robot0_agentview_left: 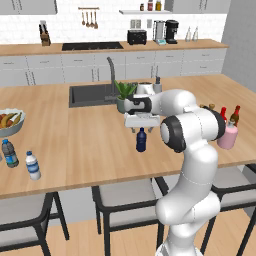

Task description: Move the plastic bottles in the middle to the plastics group, and the glass bottles in the middle to the glass group.

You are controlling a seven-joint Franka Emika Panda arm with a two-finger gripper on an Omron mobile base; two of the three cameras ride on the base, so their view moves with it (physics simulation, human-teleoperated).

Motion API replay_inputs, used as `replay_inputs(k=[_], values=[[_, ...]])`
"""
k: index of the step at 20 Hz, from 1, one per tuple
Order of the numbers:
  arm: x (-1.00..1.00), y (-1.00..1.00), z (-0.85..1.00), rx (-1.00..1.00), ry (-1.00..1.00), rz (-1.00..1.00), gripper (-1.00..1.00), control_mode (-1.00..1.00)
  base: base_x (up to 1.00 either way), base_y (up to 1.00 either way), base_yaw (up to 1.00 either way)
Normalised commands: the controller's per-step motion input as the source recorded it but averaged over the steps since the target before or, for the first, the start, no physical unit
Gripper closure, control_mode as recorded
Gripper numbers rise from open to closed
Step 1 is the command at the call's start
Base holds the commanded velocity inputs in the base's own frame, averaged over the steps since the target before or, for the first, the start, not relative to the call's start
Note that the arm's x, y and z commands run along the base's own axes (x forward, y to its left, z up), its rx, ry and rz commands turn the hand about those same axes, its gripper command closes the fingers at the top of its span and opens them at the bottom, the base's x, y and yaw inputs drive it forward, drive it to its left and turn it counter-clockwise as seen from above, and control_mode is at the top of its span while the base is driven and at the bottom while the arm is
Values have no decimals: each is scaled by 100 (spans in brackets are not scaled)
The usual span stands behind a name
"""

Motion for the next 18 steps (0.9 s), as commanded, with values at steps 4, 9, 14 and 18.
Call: replay_inputs(k=[4, 9, 14, 18], values=[[0, 0, 0, 0, 0, 0, -100, -100, 0, 0, 0], [-5, 0, 0, 0, 0, 0, -100, -100, 0, 0, 0], [-3, 0, 0, 0, 0, 0, -100, -100, 0, 0, 0], [-9, 0, 0, 0, 0, 0, -100, -100, 0, 0, 0]])
